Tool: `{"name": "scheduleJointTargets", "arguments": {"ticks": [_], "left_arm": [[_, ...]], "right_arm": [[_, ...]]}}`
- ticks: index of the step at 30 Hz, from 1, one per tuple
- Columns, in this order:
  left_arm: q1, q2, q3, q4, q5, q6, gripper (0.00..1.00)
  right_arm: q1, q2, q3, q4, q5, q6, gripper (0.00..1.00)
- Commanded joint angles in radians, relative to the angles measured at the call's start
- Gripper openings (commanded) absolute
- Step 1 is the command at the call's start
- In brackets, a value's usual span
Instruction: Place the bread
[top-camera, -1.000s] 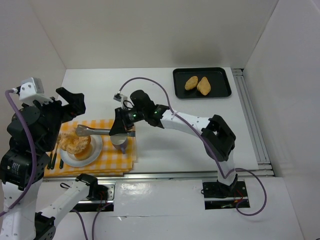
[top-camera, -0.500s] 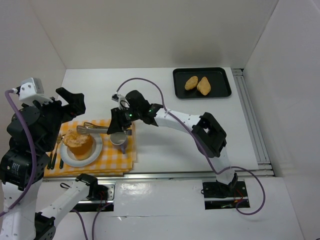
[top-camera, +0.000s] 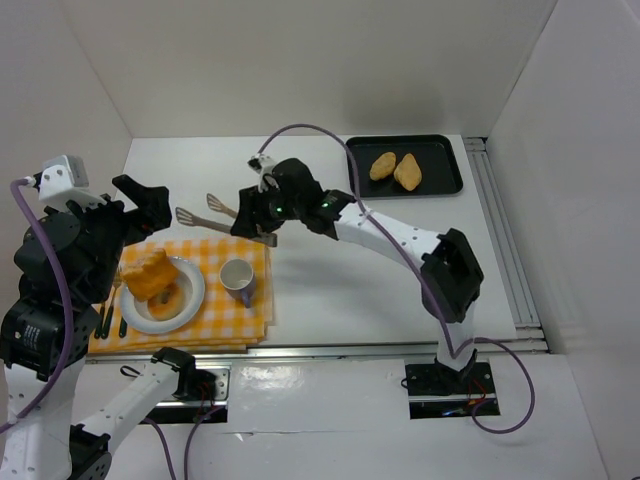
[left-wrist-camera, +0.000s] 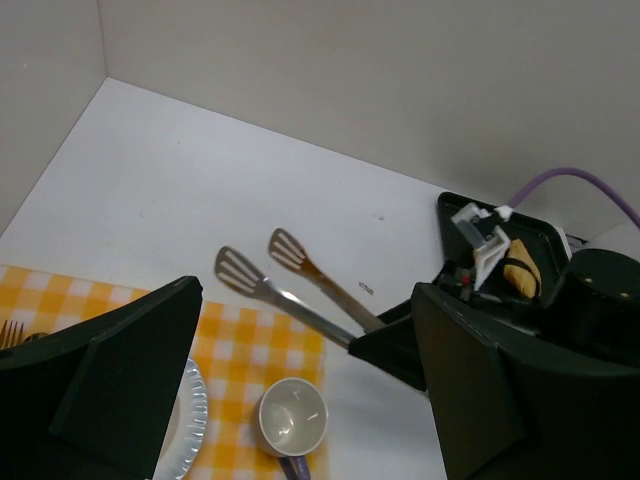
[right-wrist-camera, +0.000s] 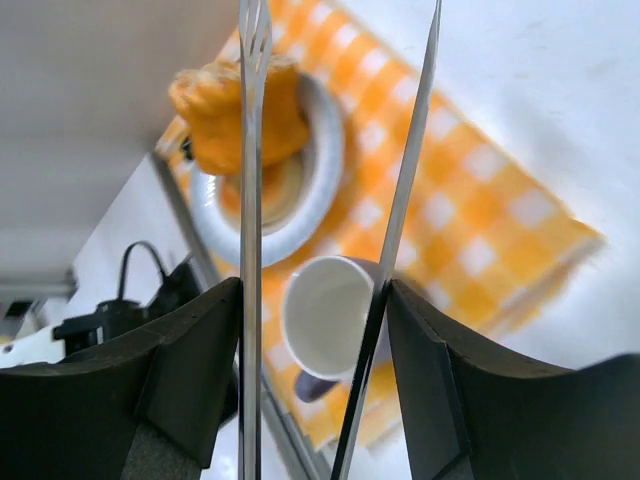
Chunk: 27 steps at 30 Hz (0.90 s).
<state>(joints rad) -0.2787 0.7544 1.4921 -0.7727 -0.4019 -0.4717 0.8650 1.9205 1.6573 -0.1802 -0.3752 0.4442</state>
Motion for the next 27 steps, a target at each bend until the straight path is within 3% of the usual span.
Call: {"name": "scheduleJointTargets", "arguments": {"ticks": [1, 9, 19, 22, 23, 27], "left_arm": [[-0.005, -0.009, -0.003, 0.064, 0.011, 0.019, 0.99], [-0.005, -0.009, -0.003, 0.064, 0.011, 0.019, 0.99], [-0.005, -0.009, -0.003, 0.064, 0.023, 0.001, 0.99], [-0.005, -0.009, -0.003, 0.064, 0.034, 0.001, 0.99], [-0.005, -0.009, -0.003, 0.064, 0.034, 0.001, 0.99], [-0.005, 0.002, -0.003, 0.064, 0.034, 0.001, 0.99]], "right_arm": [[-0.046, -0.146, -0.065, 0.001, 0.154, -0.036, 0.66], [-0.119, -0.34, -0.379, -0.013, 0.491, -0.036, 0.66], [-0.066, -0.264, -0.611, 0.073, 0.676, -0.002, 0.66], [-0.055, -0.224, -0.587, 0.041, 0.696, -0.002, 0.75], [-0.043, -0.224, -0.57, 0.022, 0.696, -0.002, 0.83], [-0.043, -0.224, -0.492, -0.074, 0.771, 0.007, 1.0]]}}
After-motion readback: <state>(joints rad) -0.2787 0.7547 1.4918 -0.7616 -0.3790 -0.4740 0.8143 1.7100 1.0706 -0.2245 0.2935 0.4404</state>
